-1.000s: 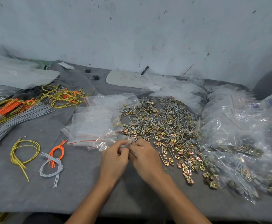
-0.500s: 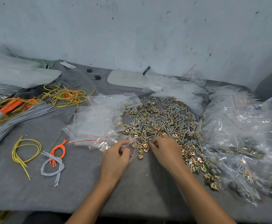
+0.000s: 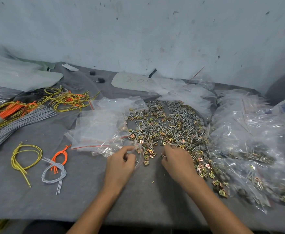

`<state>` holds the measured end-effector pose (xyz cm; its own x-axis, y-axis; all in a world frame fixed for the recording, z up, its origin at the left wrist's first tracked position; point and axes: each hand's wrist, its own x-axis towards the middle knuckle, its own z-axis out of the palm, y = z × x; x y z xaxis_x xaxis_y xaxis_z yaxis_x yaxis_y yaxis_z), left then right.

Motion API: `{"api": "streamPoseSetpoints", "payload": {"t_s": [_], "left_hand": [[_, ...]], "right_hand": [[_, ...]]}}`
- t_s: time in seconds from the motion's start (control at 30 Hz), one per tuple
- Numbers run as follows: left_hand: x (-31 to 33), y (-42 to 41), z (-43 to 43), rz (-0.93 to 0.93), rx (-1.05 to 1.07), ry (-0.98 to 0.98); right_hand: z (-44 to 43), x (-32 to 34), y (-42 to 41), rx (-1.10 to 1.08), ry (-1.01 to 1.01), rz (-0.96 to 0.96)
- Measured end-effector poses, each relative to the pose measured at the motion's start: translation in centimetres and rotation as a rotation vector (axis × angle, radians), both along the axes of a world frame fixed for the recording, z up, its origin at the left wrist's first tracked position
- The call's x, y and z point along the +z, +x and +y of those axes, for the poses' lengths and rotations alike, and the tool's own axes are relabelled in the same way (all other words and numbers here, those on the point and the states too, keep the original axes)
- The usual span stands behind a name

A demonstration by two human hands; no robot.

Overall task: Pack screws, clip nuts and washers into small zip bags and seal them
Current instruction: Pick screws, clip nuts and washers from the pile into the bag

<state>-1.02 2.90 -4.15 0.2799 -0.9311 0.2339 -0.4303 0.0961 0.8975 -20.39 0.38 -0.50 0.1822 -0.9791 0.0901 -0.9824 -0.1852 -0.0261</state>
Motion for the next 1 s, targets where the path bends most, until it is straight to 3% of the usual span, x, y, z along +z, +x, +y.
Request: {"api": "streamPoseSetpoints", "payload": {"t_s": [0.3,0.57,0.77,1.0], "left_hand": [[0.1,0.0,0.0,-0.011,0.001,0.001],[0.3,0.0,0.1,-0.017,0.001,-0.007],[0.3,0.0,0.1,-0.01,0.006,-0.002],[0.4,0.0,0.1,-0.002,0.003,0.006]], "right_hand": [[0.0,0.0,0.5,0.016,-0.003,0.016],[-1.0,-0.3,1.0,0.083,-0.013,0.198],[-0.8,-0.6,0.6,0.22,-0.014,0.154],[-0.6,-0.5,0.8,0.159,0.002,0.15]]}}
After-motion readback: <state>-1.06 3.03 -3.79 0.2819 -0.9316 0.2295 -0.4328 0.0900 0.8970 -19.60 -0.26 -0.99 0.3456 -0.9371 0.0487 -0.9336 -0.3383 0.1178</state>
